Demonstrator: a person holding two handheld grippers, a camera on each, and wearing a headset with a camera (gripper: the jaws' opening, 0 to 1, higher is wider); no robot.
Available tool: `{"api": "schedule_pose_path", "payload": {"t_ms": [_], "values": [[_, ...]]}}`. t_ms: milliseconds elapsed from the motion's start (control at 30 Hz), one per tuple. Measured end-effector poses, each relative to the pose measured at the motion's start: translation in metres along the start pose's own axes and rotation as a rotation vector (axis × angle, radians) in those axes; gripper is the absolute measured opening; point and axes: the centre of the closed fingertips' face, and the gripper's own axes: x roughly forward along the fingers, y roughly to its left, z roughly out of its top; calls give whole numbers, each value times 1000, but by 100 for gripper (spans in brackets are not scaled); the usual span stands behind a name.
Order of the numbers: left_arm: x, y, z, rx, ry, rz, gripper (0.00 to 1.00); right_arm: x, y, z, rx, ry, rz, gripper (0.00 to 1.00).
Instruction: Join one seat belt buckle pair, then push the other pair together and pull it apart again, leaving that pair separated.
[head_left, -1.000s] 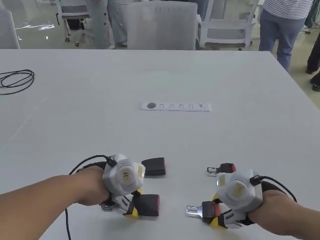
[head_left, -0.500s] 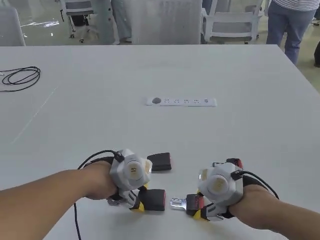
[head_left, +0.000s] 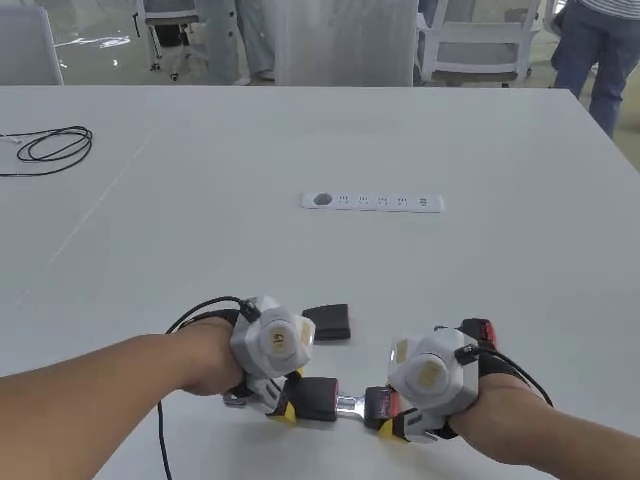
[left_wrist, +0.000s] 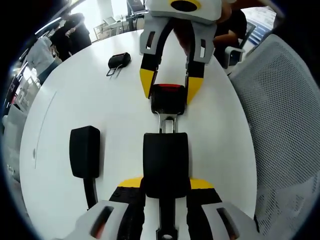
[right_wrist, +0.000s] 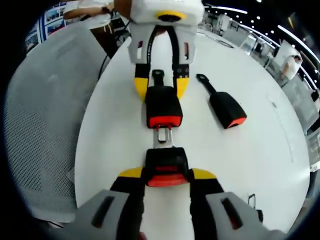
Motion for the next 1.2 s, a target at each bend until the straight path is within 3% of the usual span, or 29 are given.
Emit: {"api": "schedule_pose_path", "payload": {"t_ms": [367,700,1200], "values": [[0,-1,0,2,-5,0,32,5,-1,9,-6,-18,23,33],[0,0,0,8,16,-1,31,8,-2,17,-13,-17,21,32],[0,-1,0,19,12,-4,31,14,-1,26,-7,-23,24,31]]}}
